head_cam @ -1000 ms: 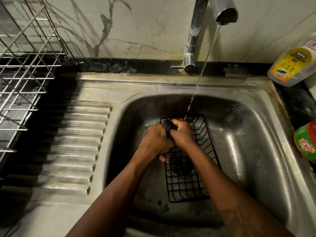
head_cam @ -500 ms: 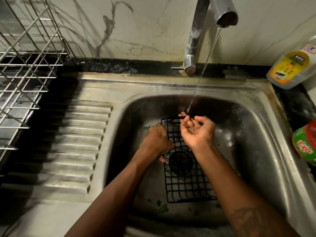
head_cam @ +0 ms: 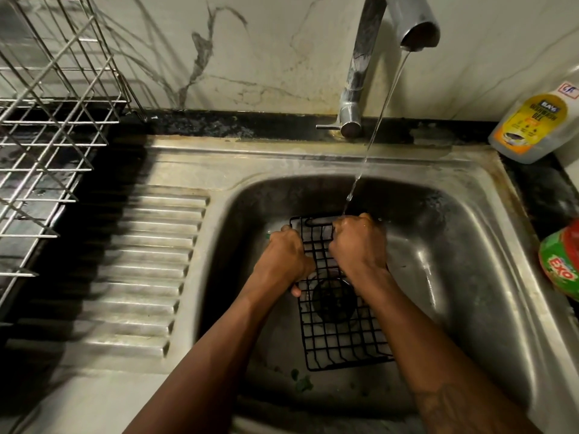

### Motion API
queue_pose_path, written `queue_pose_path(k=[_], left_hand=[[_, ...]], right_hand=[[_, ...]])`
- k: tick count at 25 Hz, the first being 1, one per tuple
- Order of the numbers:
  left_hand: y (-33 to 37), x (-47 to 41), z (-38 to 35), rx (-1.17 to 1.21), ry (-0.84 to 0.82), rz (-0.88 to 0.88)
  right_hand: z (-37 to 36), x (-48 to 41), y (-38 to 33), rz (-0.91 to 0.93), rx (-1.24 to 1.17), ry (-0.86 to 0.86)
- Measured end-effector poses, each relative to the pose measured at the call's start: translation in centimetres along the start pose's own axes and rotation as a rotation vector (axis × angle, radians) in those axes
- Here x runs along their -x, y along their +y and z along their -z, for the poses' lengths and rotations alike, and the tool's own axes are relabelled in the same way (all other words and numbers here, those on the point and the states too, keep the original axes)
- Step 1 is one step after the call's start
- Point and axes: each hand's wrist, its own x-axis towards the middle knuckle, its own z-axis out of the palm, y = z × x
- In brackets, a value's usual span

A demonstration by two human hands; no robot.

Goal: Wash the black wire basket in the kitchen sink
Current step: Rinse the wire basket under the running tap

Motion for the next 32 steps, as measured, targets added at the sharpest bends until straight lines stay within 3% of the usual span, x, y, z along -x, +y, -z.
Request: queue_pose_path(k=[2, 4, 7, 10, 14, 18, 22, 25, 29, 32], left_hand=[[-0.1, -0.2, -0.1, 0.045, 0.014, 0.035], [-0.2, 0.0, -0.2, 0.013, 0.066, 0.01], [-1.2, -0.3, -0.8, -0.278, 0.298, -0.188], [-1.3, -1.0, -0.9, -0.349, 0.449, -0.327], [-1.0, -1.0, -1.4, -0.331, 0.409, -0.451], [-1.4, -1.3, -0.5, -0.298, 0.412, -0.317], [-0.6, -0.8, -1.1, -0.277, 0.254, -0.311], [-0.4, -0.9, -1.5, -0.273, 0.164, -0.225], [-1.0, -1.8, -1.3, -0.104, 0.066, -0.167], [-0.8, -1.9, -1.5, -0.145, 0.09, -0.223]], right_hand=[[0.9, -0.5, 1.2, 0.093, -0.118, 0.165], [1.5, -0.5, 2.0, 0.062, -0.153, 0.297], [1.5, -0.2, 2.3, -0.124, -0.146, 0.185], [1.1, -0.1, 2.0, -0.074, -0.213, 0.033], [1.7, -0.2, 0.7, 0.124, -0.276, -0.046], [1.7, 0.3, -0.4, 0.2, -0.206, -0.009], [1.1, 0.2, -1.0, 0.275, -0.118, -0.006], [2.0, -0.4, 1.5, 0.252, -0.197, -0.099], [2.8, -0.7, 5.5, 0.177, -0.219, -0.047], [1.5, -0.9, 1.7, 0.334, -0.149, -0.1]])
